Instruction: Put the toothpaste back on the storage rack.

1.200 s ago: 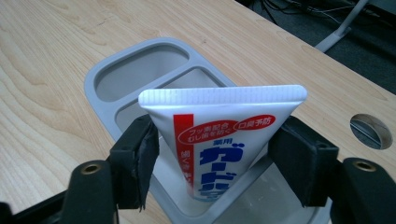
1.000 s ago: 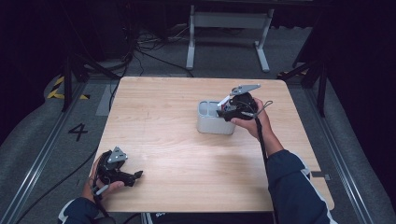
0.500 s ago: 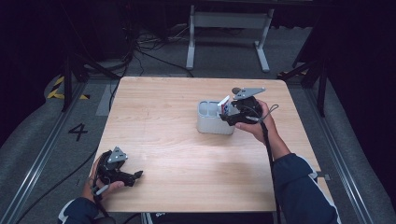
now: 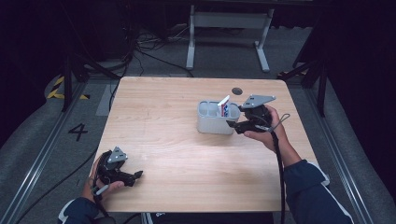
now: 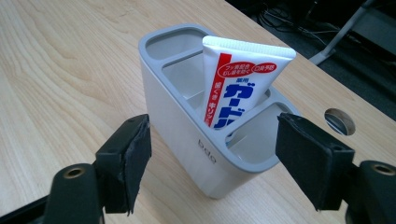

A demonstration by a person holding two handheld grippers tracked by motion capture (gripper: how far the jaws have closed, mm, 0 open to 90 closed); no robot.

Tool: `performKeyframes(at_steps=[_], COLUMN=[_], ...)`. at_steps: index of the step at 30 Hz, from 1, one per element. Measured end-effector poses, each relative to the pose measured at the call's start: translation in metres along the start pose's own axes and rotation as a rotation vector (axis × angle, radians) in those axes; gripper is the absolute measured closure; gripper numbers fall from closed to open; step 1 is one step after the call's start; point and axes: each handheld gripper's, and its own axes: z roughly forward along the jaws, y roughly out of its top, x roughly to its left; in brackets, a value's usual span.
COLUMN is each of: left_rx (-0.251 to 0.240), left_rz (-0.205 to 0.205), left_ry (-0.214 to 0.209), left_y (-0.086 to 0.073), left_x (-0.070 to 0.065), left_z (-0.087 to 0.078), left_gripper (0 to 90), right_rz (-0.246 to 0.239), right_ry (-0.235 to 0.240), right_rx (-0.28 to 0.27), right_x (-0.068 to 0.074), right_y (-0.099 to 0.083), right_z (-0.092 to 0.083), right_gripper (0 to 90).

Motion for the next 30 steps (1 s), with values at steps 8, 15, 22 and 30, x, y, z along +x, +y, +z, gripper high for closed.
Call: performKeyframes(at_steps=[8,15,22,30], left_rx=[0.001,0.001,0.001,0.001], left_rz=[0.0,-0.001,-0.001,-0.001], left_ry=[0.0,0.0,0.0,0.0], left_y=[0.0,0.0,0.0,0.0], left_x=[0.0,0.0,0.0,0.0], left_z=[0.0,0.0,0.0,0.0], left_gripper=[1.6,1.5,1.5,1.5], right_rz=[-0.03,-0.037,-0.025,-0.032], right_ry=[0.003,0.0,-0.004,-0.01], right_rx=[0.001,0.02,0.031,0.04], right_x=[0.007,0.007,0.005,0.004], right_y=[-0.018,-0.037,-0.052,-0.065], right_z=[-0.014,-0.02,-0.027,-0.033], right_gripper=[27.9,27.9,27.9,28.0])
